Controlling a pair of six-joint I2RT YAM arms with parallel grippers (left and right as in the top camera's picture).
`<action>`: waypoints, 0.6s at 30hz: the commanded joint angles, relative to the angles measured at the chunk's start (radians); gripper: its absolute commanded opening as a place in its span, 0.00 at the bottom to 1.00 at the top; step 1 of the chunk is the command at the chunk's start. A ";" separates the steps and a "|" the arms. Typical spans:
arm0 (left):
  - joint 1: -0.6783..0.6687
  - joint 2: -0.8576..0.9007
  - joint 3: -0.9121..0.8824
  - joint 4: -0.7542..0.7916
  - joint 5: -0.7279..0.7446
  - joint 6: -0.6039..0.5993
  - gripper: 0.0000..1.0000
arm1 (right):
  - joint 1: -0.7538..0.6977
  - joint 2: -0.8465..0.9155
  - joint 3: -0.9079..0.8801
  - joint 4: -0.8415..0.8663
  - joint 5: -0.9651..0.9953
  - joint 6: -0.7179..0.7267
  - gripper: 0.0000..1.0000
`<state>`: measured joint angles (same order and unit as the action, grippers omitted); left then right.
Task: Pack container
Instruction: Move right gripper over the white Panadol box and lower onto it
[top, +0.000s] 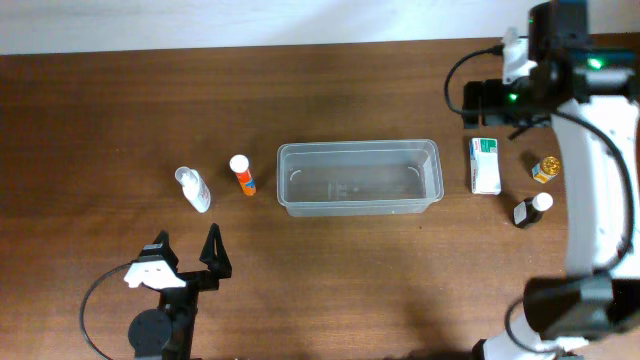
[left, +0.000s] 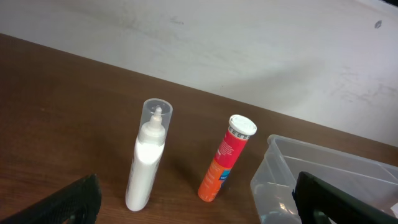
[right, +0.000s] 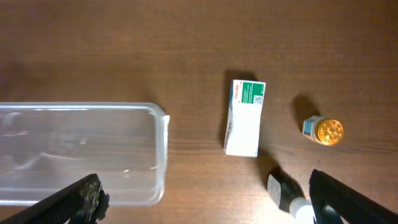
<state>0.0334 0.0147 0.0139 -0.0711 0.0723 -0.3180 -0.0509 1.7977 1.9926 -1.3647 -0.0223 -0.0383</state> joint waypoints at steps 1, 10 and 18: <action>0.005 -0.009 -0.005 -0.002 0.010 -0.010 0.99 | -0.003 0.071 0.031 0.008 0.039 -0.071 0.98; 0.005 -0.008 -0.005 -0.001 0.010 -0.010 0.99 | -0.111 0.257 0.028 0.017 0.034 -0.085 0.98; 0.005 -0.009 -0.005 -0.002 0.010 -0.010 0.99 | -0.161 0.362 0.025 0.009 0.026 -0.094 0.96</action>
<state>0.0334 0.0147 0.0139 -0.0711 0.0719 -0.3180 -0.2111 2.1246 1.9976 -1.3529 0.0006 -0.1162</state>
